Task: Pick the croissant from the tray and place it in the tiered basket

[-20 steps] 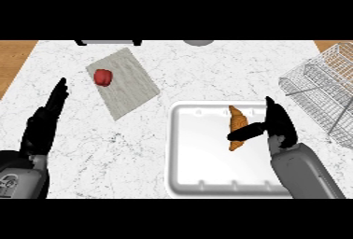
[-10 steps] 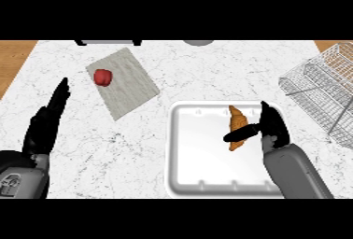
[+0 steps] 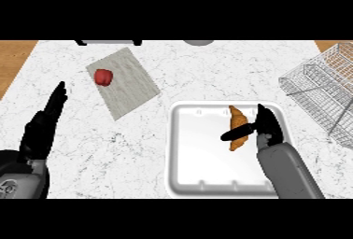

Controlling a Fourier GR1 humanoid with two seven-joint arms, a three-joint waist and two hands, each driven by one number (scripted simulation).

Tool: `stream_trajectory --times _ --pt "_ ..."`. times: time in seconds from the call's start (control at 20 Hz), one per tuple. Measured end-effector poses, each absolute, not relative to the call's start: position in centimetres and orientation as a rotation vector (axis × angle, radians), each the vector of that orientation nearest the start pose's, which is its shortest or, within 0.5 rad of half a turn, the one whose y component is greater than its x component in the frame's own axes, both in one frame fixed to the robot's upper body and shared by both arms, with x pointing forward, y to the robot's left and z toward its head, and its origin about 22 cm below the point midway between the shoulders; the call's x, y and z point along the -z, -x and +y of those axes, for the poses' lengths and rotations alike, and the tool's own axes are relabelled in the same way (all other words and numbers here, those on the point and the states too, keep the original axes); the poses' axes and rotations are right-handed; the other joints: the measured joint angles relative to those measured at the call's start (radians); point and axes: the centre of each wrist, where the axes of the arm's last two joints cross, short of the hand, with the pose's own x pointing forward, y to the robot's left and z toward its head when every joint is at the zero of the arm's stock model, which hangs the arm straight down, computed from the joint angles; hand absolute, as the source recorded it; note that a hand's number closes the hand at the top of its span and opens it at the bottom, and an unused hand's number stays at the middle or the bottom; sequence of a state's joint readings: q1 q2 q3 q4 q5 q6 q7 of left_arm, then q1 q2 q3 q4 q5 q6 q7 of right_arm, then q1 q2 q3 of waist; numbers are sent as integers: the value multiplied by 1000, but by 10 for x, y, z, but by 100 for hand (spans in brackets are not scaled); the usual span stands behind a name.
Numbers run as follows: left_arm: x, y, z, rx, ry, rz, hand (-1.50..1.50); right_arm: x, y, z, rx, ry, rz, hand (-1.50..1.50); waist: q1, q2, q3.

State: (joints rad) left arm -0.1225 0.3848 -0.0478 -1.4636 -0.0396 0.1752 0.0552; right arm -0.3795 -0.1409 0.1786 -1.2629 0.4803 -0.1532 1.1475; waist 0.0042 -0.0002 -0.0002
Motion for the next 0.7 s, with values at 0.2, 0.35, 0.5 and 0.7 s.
stream_trajectory --times 0.2,0.35,0.5,0.7 --pt "-32 -270 300 236 -433 -1537 0 -16 -328 -185 -263 629 -545 -150 0 0 0" --pt "-33 -269 295 235 -430 -1534 0 -8 -331 -183 -261 610 -527 -150 0 0 0" --pt "-31 -277 295 230 -428 -1536 0 -3 -335 -182 -260 592 -514 150 -3 -2 -4" --pt "-34 -275 297 238 -426 -1534 0 -2 -339 -184 -335 576 -506 150 -5 -8 -12"
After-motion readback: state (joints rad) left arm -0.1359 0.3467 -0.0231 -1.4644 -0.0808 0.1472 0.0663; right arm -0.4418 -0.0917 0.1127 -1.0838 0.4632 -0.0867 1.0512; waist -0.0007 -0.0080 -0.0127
